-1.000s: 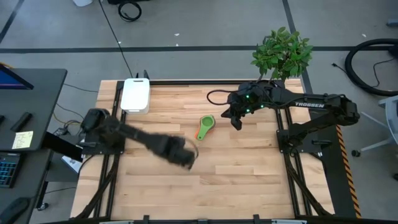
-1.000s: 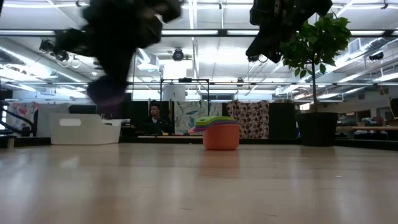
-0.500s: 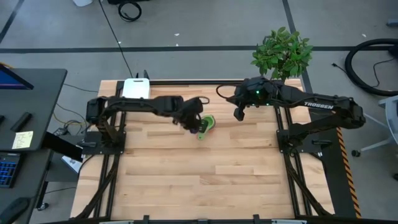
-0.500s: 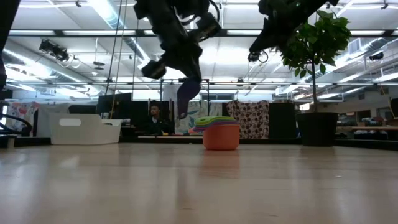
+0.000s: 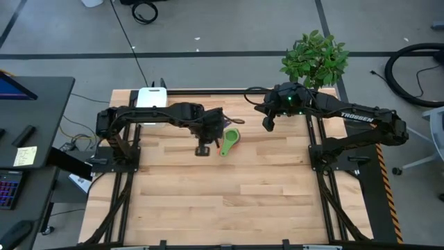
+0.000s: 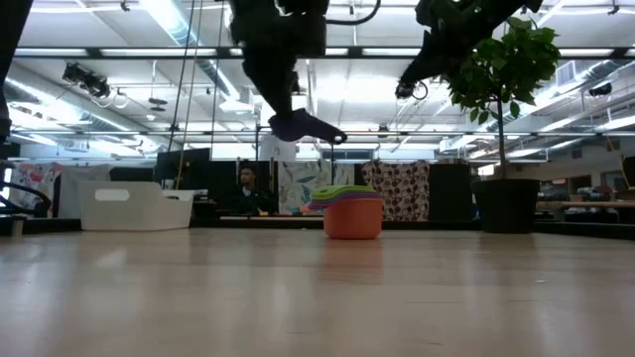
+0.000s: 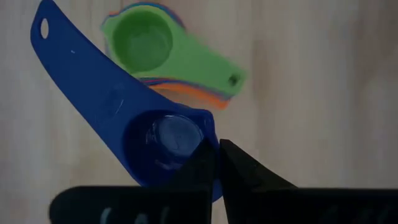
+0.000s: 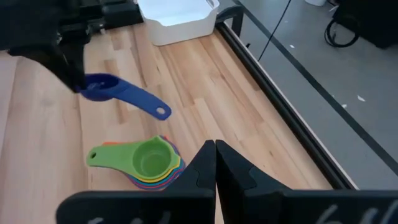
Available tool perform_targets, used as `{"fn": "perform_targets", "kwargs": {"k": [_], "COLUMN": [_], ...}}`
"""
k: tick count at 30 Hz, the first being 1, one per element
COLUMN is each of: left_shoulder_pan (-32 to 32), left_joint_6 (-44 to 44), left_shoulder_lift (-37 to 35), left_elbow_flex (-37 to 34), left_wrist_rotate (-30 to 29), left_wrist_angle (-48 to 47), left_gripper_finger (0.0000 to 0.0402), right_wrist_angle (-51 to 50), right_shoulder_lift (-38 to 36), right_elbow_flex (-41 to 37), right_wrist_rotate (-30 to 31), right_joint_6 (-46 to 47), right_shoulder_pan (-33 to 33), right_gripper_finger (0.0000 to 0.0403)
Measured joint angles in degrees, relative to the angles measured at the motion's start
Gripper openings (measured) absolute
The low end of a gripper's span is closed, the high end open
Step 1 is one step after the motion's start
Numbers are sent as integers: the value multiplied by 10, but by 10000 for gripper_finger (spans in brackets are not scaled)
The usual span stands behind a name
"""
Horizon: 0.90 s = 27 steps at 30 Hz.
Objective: Nest measuring cups in basket
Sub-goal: Stack the dark blue measuring cup on top of the green measuring cup
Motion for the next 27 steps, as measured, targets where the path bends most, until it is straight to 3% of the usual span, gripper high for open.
{"fn": "perform_targets", "kwargs": {"k": [5, 14, 27], "left_shoulder_pan": [10, 53, 41], "left_joint_6": [209, 205, 259], "left_shoulder_lift": [3, 53, 75], "left_elbow_flex": [0, 0, 0], "left_wrist_rotate": [-49, -3, 60], "left_wrist_angle": [6, 62, 142], "left_gripper_finger": [14, 14, 14], "right_wrist_angle": [4, 17, 18], "right_shoulder_lift": [-1, -1, -1], "right_elbow_flex": [0, 0, 0], "right_wrist_rotate": [-12, -10, -15], "right_joint_6": [33, 80, 80], "right_shoulder_pan": [-9, -14, -53], "right_gripper_finger": [4, 4, 4]}}
